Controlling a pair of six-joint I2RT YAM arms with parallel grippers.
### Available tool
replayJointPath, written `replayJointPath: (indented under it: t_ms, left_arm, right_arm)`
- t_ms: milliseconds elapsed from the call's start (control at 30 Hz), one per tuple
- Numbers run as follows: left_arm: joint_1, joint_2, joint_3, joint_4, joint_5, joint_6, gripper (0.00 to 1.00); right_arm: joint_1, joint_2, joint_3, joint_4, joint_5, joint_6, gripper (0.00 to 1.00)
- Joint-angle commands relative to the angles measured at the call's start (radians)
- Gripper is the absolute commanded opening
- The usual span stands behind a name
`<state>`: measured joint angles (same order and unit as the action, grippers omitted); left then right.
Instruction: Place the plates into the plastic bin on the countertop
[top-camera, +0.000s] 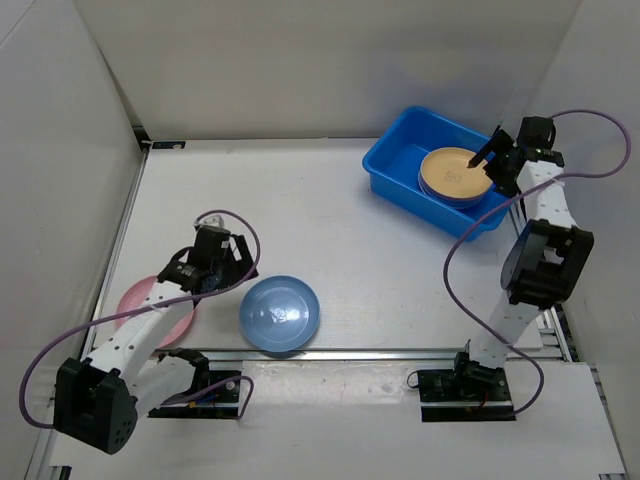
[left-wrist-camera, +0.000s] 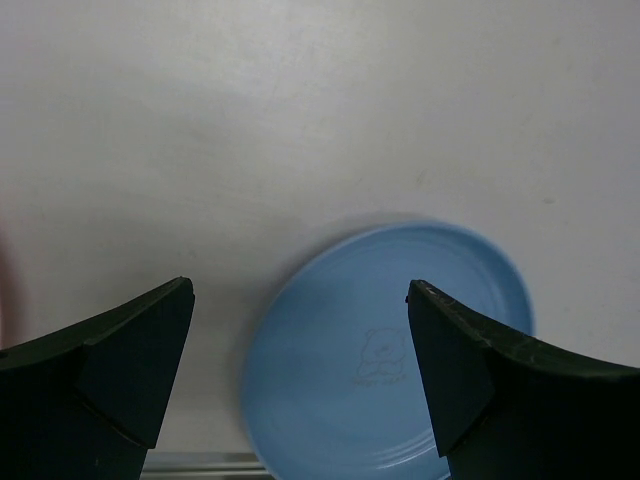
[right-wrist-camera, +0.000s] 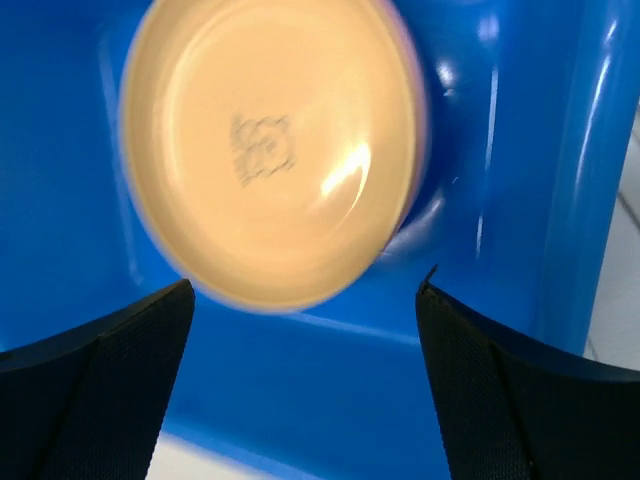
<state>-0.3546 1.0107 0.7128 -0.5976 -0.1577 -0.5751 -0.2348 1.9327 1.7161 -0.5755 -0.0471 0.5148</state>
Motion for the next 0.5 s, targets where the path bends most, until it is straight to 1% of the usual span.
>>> replayJointPath:
  t_ms: [0,33,67,133,200,233,267,467]
  left_arm:
    - [0.006,0.014,-0.074,-0.060,0.084,-0.118,0.99]
    - [0.005,0.020,-0.090,-0.071,0.104,-0.133,0.99]
    - [0.006,0.031,-0.102,-0.083,0.122,-0.182,0.99]
    - [0.002,0.045,-0.139,-0.093,0.133,-0.195,0.99]
    - [-0.007,0.051,-0.170,-0.090,0.127,-0.216,0.95]
    - [-0.029,0.048,-0.179,-0.077,0.123,-0.226,0.88]
    - [-0.038,0.045,-0.187,-0.071,0.122,-0.232,0.84]
    - [-0.084,0.081,-0.231,0.002,0.148,-0.226,0.67]
  right_arm:
    - [0.043,-0.196,-0.090,0.097,-0.077,-0.048,0.94]
    - [0.058,-0.224,-0.160,0.142,-0.073,-0.055,0.95]
    - [0.069,-0.276,-0.188,0.158,-0.057,-0.058,0.96]
    - [0.097,-0.319,-0.234,0.189,-0.053,-0.067,0.97]
    - [0.117,-0.368,-0.286,0.201,-0.051,-0.073,0.99]
    - [0.118,-0.374,-0.302,0.204,-0.057,-0.067,0.98]
    - [0.120,-0.386,-0.317,0.201,-0.063,-0.061,0.99]
    - [0.130,-0.423,-0.377,0.201,-0.106,-0.042,0.98]
